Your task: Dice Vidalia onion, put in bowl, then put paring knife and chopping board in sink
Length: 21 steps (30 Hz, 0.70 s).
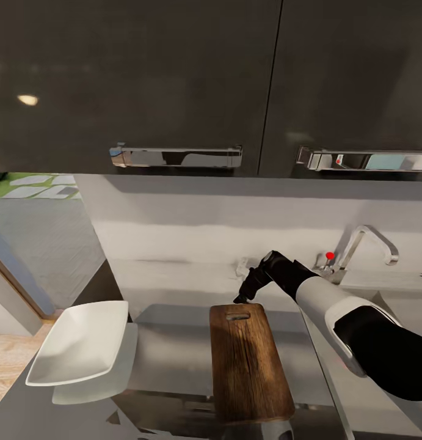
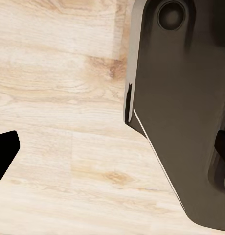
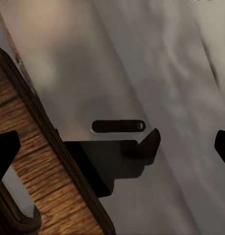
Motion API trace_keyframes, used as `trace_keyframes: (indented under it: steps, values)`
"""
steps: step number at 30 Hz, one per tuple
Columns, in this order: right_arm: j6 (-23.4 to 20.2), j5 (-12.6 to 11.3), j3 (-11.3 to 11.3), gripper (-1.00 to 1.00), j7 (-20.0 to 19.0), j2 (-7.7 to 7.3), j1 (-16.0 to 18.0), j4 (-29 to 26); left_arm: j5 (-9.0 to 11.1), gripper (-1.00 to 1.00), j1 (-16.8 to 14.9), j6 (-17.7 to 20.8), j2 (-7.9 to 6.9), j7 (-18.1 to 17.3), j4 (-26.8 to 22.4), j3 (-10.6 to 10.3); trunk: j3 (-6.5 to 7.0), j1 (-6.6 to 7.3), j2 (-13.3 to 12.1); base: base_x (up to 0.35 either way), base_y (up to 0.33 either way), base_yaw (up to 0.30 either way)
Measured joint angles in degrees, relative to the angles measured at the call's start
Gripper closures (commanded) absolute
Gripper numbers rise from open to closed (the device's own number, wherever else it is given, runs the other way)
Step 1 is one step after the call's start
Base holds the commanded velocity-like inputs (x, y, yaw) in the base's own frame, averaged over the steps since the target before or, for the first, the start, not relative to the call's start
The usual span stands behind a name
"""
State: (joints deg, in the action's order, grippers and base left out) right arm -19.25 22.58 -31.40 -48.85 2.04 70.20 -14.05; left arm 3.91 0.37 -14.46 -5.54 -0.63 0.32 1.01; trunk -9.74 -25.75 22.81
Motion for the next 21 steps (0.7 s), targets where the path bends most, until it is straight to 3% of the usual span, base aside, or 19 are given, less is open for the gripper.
trace_keyframes:
  steps: [21]
  values:
    - [-0.2, 0.0, 0.0, -1.00, 0.0, 1.92, 0.0, 0.0, 0.0, -1.00, 0.0, 0.0, 0.03, 0.0, 0.0, 0.0, 0.00, 0.00, 0.0, 0.000, 0.000, 0.000]
